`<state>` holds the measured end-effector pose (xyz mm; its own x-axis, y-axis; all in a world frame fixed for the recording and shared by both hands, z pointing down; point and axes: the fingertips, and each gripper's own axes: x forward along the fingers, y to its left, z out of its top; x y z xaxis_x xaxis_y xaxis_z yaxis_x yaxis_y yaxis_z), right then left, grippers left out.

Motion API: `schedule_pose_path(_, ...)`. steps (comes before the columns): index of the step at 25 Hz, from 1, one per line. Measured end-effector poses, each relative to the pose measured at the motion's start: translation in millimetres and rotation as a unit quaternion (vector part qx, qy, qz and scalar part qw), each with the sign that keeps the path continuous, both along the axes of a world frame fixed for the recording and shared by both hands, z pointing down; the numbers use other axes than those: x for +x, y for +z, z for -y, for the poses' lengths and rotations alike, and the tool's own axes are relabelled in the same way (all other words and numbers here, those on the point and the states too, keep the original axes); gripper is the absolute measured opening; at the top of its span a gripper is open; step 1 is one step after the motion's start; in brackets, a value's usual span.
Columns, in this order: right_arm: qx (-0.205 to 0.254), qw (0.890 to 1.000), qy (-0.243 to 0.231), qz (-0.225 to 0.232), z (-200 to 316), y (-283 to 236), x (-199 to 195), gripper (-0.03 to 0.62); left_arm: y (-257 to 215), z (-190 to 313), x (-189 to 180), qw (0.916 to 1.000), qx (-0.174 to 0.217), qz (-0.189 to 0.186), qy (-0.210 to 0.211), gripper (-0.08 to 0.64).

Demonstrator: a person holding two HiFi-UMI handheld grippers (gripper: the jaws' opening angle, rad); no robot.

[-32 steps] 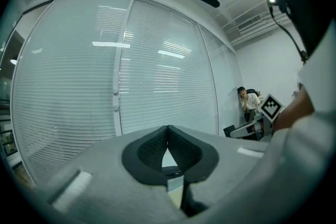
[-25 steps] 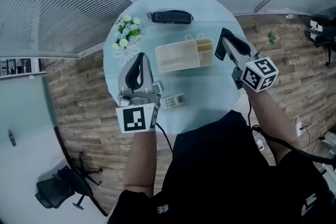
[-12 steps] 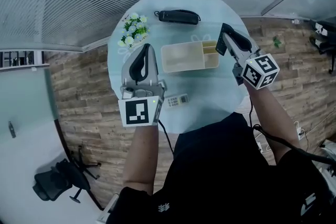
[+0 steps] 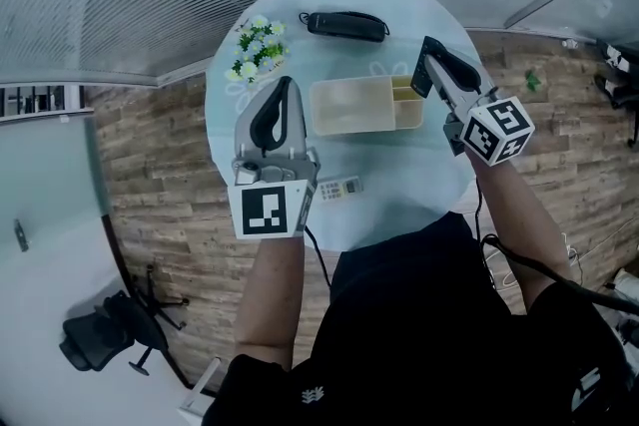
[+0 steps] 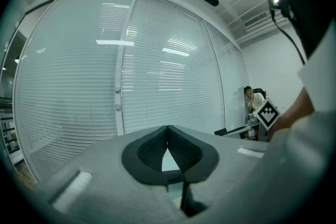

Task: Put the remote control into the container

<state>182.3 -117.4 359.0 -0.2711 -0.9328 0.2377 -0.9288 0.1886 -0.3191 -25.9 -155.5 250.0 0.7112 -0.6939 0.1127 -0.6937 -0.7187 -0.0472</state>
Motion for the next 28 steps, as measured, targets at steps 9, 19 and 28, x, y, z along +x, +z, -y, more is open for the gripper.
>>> schedule_pose_path(9,0.003,1.0,-0.017,-0.005,12,11,-6,0.075,11,6,-2,0.9999,-0.013,0.0,-0.01,0.002)
schedule_pose_path(19,0.005,0.998,-0.048,-0.045,18,31,-18,0.077,27,11,-7,0.9995,-0.026,0.006,-0.018,0.002)
schedule_pose_path(28,0.034,0.996,-0.075,-0.035,27,34,-26,0.076,45,13,-15,0.9987,-0.041,0.019,-0.025,0.002)
